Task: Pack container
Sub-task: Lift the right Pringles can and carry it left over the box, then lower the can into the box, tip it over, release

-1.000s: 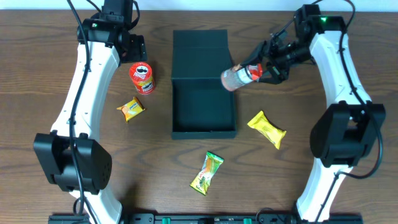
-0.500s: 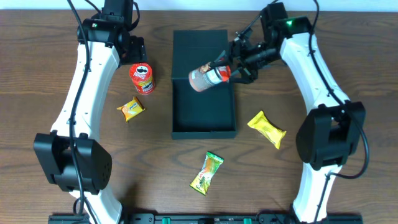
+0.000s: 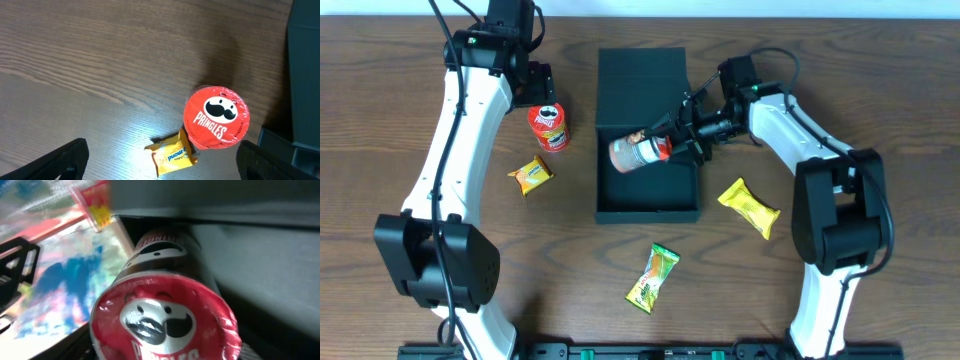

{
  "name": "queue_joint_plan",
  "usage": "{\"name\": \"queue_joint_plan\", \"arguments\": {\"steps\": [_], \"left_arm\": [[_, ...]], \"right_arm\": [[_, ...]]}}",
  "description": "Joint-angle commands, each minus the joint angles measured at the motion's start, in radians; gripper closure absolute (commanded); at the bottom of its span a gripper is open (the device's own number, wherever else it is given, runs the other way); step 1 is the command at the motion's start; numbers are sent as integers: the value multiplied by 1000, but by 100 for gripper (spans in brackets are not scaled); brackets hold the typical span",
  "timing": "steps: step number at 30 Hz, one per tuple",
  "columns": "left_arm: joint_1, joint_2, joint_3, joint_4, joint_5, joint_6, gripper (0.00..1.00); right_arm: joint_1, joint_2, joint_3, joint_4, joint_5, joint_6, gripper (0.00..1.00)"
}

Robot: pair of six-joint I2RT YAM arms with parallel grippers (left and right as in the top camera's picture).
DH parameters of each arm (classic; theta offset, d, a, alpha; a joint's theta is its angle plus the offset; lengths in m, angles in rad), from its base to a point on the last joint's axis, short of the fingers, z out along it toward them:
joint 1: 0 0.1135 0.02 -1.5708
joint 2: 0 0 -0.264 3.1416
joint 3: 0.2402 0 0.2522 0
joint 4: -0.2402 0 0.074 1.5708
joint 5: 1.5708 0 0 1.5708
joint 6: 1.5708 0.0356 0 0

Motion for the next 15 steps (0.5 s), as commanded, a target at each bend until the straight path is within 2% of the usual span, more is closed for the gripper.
{"name": "queue_joint_plan", "arguments": {"steps": [1, 5, 7, 9, 10, 12, 13, 15], "left_arm": [[-2, 6, 27, -3, -7, 10, 5], [-2, 6, 27, -3, -7, 10, 4], [-2, 6, 27, -3, -7, 10, 5], [-2, 6, 27, -3, -7, 10, 4], [-2, 6, 27, -3, -7, 10, 4], [-2, 6, 27, -3, -7, 10, 4], [-2, 6, 27, -3, -7, 10, 4], [-2, 6, 27, -3, -7, 10, 5]], "right_arm": [[10, 11, -70, 27, -31, 95, 19], [9, 11, -75, 54, -31, 102, 9], [8, 11, -75, 86, -36, 130, 10], [7, 11, -75, 160, -93, 164, 26], [7, 11, -75, 197, -122, 185, 39], [7, 11, -74, 271, -178, 229, 56], [7, 11, -74, 316, -208, 253, 69], [11, 11, -74, 382, -239, 299, 81]]}}
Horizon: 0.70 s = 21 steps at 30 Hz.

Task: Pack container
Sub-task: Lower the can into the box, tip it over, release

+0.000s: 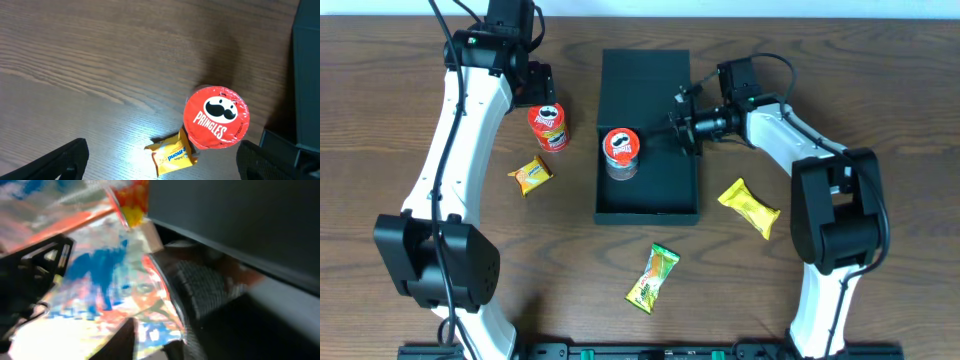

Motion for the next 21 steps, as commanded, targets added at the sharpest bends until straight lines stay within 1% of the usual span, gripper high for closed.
{"name": "queue_joint_plan", "arguments": {"steps": [1, 5, 11, 16, 21], "left_arm": [[-2, 6, 27, -3, -7, 10, 4], [-2, 6, 27, -3, -7, 10, 4], [-2, 6, 27, -3, -7, 10, 4], [-2, 6, 27, -3, -7, 10, 5], [-2, 6, 27, -3, -7, 10, 4]], "right_arm": [[11, 8, 1, 64, -107, 107, 84], [39, 8, 1, 149, -119, 162, 98], [72, 8, 1, 150, -117, 157, 98], [75, 8, 0, 150, -81, 108, 98], [75, 8, 0, 145, -62, 93, 98]]}}
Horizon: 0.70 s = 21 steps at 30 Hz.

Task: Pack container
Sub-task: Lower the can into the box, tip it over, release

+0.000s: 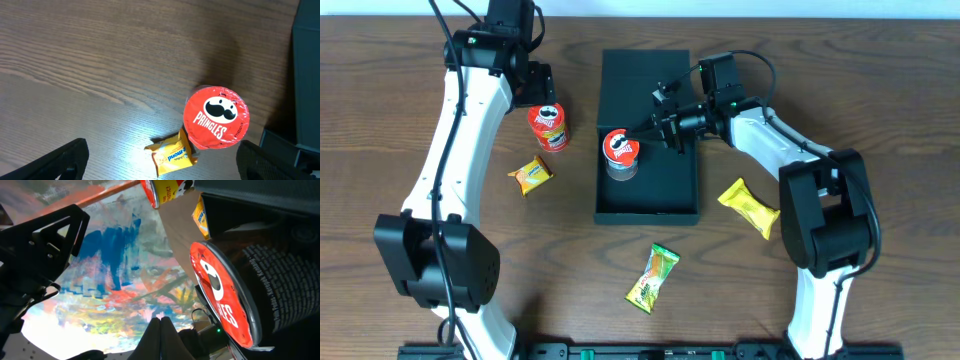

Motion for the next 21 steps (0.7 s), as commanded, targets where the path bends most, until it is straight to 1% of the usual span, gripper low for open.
{"name": "queue_joint_plan", "arguments": {"steps": [1, 7, 16, 21], "left_arm": [[-2, 6, 27, -3, -7, 10, 5], [-2, 6, 27, -3, -7, 10, 5], [-2, 6, 27, -3, -7, 10, 5], [-2, 6, 27, -3, -7, 10, 4]], "right_arm": [[4, 8, 1, -6, 14, -35, 98], [3, 8, 1, -53, 63, -82, 98], [3, 8, 1, -176, 167, -177, 98], [1, 8, 1, -219, 219, -201, 99]]}}
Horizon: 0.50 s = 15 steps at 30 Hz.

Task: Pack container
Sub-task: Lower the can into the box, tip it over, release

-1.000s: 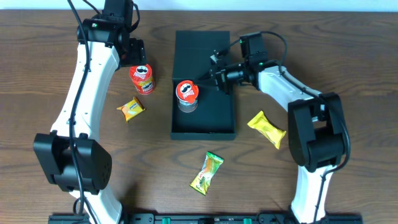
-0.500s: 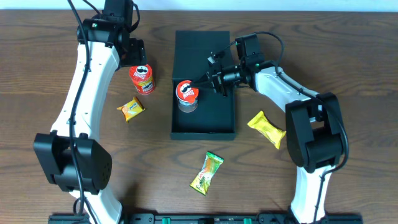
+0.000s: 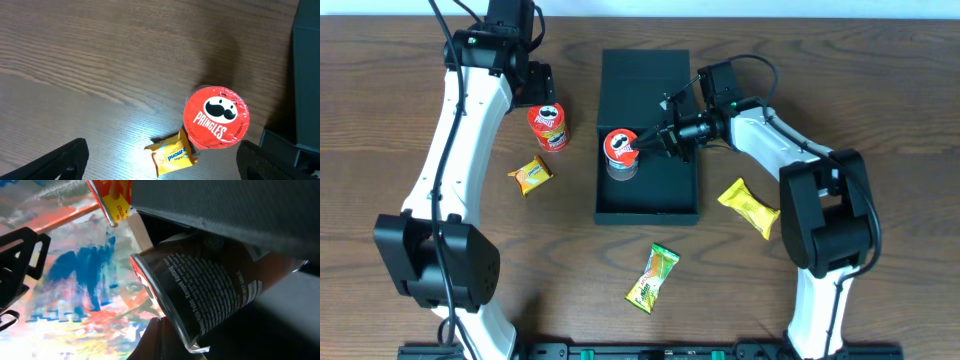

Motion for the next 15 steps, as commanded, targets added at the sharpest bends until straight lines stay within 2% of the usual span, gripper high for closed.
{"name": "queue_joint_plan", "arguments": {"steps": [1, 7, 15], "left_arm": [[-2, 6, 27, -3, -7, 10, 5], [-2, 6, 27, -3, -7, 10, 5], [-2, 6, 27, -2, -7, 10, 4]], "right_arm": [[0, 8, 0, -13, 64, -42, 98], [-30, 8, 1, -31, 97, -50, 98], [-101, 8, 1, -171, 207, -137, 98]]}}
